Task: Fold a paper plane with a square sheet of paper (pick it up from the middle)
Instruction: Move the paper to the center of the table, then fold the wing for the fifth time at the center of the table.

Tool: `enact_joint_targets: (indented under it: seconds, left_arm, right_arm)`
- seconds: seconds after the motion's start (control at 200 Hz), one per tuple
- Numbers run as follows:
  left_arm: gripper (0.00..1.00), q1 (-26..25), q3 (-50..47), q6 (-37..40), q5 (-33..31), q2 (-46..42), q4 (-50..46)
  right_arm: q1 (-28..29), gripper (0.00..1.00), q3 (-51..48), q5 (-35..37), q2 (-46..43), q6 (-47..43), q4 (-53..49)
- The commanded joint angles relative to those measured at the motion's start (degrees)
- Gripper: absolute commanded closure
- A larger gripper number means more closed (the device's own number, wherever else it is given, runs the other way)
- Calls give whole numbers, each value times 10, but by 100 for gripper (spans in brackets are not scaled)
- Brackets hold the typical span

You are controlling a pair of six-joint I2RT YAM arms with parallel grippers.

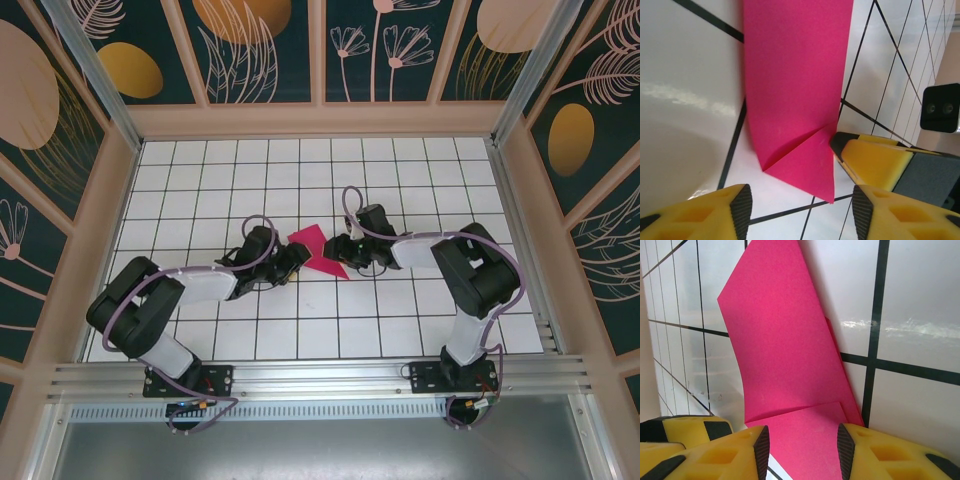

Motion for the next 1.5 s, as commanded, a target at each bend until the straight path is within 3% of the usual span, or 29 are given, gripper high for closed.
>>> enact_joint_targets:
  seconds: [0.0, 0.175, 0.37, 0.5, 0.936, 1.186, 1.496]
  left_arm:
    - [46, -4, 22, -15, 12, 17, 25]
    - [46, -5, 28, -22, 8, 30, 13]
    - [39, -6, 26, -22, -24, 10, -22]
    - [38, -6, 32, -24, -6, 26, -14]
    - [49, -10, 69, -22, 18, 72, 0]
    - [45, -10, 59, -9, -50, 21, -79]
    - [44, -15, 70, -12, -17, 51, -70]
  right_arm:
    - [-7, 58, -27, 5, 12, 7, -28]
    - [-27, 58, -37, -6, 12, 9, -15]
    - [-28, 58, -39, -9, 17, 11, -12]
    - [-30, 58, -40, -11, 20, 11, -9]
    - [-32, 58, -42, -38, 4, 20, 16]
    - [-34, 58, -36, -26, 6, 18, 3]
    - [-37, 59, -42, -29, 10, 23, 12]
